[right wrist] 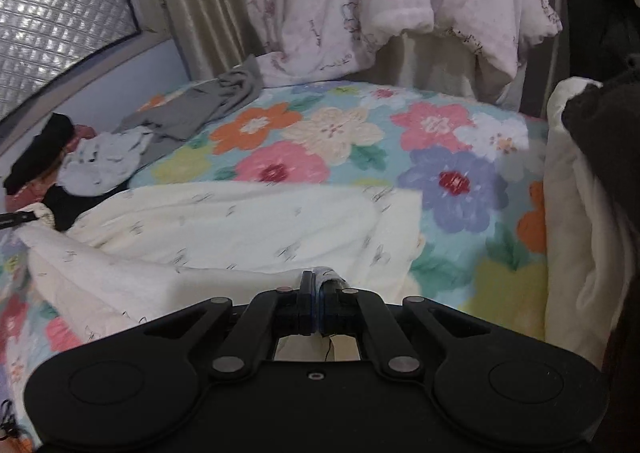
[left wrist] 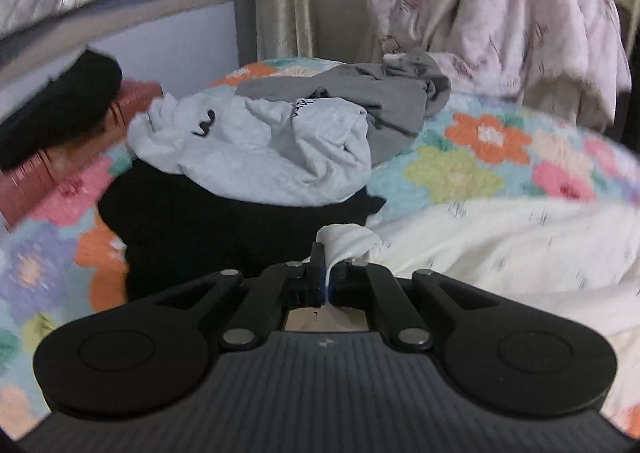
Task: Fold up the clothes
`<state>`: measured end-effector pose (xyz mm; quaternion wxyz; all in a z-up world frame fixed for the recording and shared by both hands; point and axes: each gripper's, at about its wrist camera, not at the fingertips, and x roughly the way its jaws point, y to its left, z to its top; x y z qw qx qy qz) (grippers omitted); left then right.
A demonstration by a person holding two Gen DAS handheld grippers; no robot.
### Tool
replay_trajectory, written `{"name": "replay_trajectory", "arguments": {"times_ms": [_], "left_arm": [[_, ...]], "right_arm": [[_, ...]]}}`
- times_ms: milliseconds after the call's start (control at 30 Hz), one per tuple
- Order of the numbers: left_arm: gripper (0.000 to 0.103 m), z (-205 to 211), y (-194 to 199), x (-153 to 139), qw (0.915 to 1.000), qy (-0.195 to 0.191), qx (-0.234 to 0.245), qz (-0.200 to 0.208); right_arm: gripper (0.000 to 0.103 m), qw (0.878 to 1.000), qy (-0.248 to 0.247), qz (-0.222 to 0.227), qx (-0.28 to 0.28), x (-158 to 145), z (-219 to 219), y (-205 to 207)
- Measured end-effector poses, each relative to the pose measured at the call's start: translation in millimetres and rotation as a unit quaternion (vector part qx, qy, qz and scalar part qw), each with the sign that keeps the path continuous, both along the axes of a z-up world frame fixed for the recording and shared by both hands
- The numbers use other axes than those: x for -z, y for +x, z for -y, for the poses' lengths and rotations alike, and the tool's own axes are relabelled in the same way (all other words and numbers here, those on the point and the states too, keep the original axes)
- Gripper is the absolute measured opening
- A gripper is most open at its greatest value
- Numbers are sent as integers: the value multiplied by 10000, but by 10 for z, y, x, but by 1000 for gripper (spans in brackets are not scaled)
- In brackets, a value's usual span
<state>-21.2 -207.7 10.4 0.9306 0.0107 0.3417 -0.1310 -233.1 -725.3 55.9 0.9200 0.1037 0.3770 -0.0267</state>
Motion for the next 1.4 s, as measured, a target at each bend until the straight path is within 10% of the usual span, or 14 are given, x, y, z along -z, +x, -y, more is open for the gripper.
{"name": "replay_trajectory", "arguments": {"times_ms": [233, 733, 1000, 1167, 1400], "left_arm": [[1, -143, 543, 217, 9807, -1570, -1024, -561], [3, 625, 1268, 375, 9942, -472, -710, -655], [48, 676, 925, 168, 9995, -114, -213, 182], [59, 722, 396, -43, 9967, -621, 136, 510], [60, 1055, -25, -68, 9933, 334, 526, 968]], "right_arm": [[3, 9963, 752, 114, 409, 174, 341, 471], [4, 9968, 241, -295, 701, 656, 663, 1490], [42, 9936, 104, 483, 1014, 540, 492, 1225], [50, 9920, 198, 1069, 644, 391, 149, 798], [49, 9932, 275, 371, -1073, 636, -240, 935]]}}
